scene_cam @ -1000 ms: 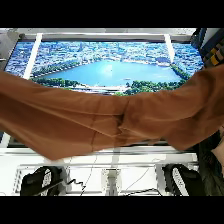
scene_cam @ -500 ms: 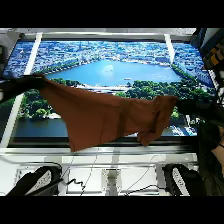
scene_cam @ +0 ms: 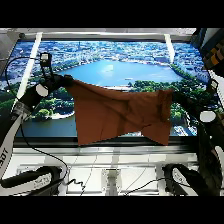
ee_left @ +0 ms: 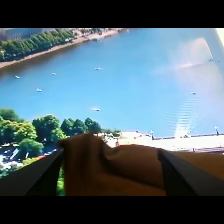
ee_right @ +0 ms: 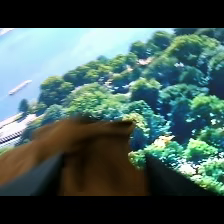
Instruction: Fold the clothes and pants, and hang the long-sleeved shirts on hangers.
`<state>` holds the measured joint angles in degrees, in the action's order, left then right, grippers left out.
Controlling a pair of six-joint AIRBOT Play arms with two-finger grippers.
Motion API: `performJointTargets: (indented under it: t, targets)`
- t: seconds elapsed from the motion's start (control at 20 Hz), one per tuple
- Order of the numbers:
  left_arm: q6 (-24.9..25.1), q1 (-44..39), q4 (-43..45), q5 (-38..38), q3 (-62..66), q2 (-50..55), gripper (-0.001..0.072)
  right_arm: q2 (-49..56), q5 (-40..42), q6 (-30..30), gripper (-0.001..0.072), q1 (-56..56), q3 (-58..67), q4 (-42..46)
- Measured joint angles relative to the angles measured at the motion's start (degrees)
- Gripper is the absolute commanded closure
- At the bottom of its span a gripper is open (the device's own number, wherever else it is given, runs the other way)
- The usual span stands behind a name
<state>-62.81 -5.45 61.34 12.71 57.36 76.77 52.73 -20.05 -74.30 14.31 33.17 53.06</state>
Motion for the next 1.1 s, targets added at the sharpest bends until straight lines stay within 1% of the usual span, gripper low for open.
performJointTargets:
  t: [0.1,0.15,0.2,0.25,0.4,0.55,0.85,0.95,1.1]
  targets:
    - [0.0,0.3,0.0,1.7,0.0,-0.5,0.0021,1.5,1.8,0.0,0.0118,0.0,-0.2,0.0]
    - [0.0,0.8,0.0,3.8,0.0,-1.2,0.0097,1.8,2.3,0.1,0.0118,0.0,0.1,0.5]
    - [0.0,1.6,0.0,7.1,0.0,-2.1,0.0201,2.0,2.7,0.1,0.0118,0.0,0.6,1.6]
    - [-0.6,2.7,0.1,10.6,0.0,-3.2,0.0223,2.1,2.9,0.2,0.0118,0.0,1.3,3.1]
    - [-3.3,6.8,0.2,23.0,-0.4,-7.6,0.0223,2.2,1.5,0.3,0.0118,0.0,4.9,8.5]
    - [-5.1,9.7,0.2,31.4,-3.0,-13.6,0.0223,2.2,-1.4,0.4,0.0118,0.0,9.1,12.4]
    - [-12.9,11.3,-2.2,40.1,-17.5,-28.8,0.0223,2.2,-8.3,0.5,0.0119,0.0,14.3,18.8]
    - [-14.6,11.5,-4.8,42.9,-22.8,-32.6,0.0223,2.2,-10.6,0.4,0.0119,0.0,14.8,19.6]
    - [-15.9,11.6,-8.2,45.8,-30.4,-36.5,0.0223,2.2,-14.6,0.4,0.0119,0.0,15.1,20.2]
